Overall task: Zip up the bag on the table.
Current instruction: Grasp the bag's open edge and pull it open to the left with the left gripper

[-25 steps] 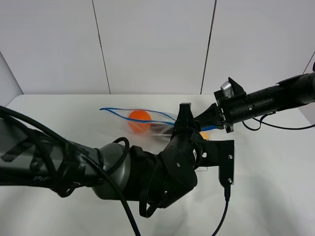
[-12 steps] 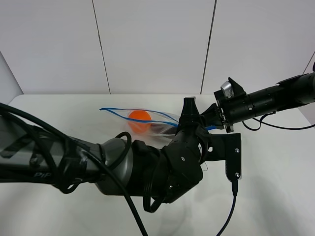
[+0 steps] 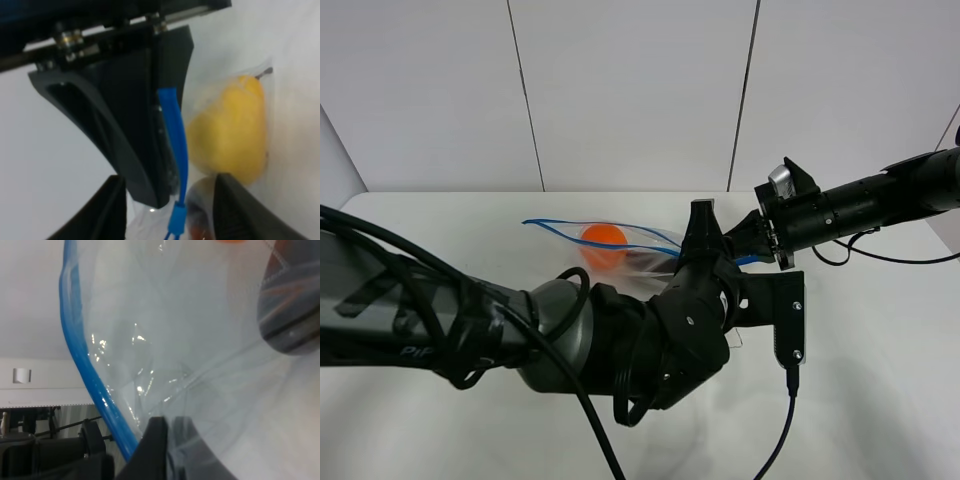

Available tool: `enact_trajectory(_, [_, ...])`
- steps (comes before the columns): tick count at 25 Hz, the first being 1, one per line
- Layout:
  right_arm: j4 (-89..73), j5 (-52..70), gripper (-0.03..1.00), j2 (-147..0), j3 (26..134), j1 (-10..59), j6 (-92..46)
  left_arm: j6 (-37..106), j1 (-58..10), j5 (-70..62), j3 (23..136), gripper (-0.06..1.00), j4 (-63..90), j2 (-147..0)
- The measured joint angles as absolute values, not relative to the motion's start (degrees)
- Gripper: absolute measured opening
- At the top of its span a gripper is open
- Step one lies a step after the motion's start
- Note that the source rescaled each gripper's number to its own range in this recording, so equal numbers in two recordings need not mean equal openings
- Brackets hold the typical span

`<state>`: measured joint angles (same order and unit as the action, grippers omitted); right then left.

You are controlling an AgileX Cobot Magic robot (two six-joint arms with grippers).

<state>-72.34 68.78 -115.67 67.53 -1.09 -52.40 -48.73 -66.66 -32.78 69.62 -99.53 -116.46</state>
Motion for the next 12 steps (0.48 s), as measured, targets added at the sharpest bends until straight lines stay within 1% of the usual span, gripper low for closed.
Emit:
enact_trajectory(2, [-72.34, 68.78, 0.00, -115.67, 67.53, -1.09, -52.40, -48.73, -66.54, -33.00, 69.62, 0.36, -99.53, -116.46])
enact_trajectory(6, [-72.34, 68.78, 0.00, -115.67, 67.53, -1.09, -52.40, -48.68, -66.54, -33.00, 69.62, 0.19, -99.53, -116.48])
enact_trajectory(7, [-72.39, 68.78, 0.00, -115.67, 67.53, -1.09, -52.40, -48.68, -66.54, -33.00, 69.62, 0.17, -99.53, -116.48])
enact_trajectory(12, [-72.39, 68.78, 0.00, -115.67, 67.53, -1.09, -52.40, -48.37, -66.54, -32.78, 69.62, 0.13, -99.53, -116.48])
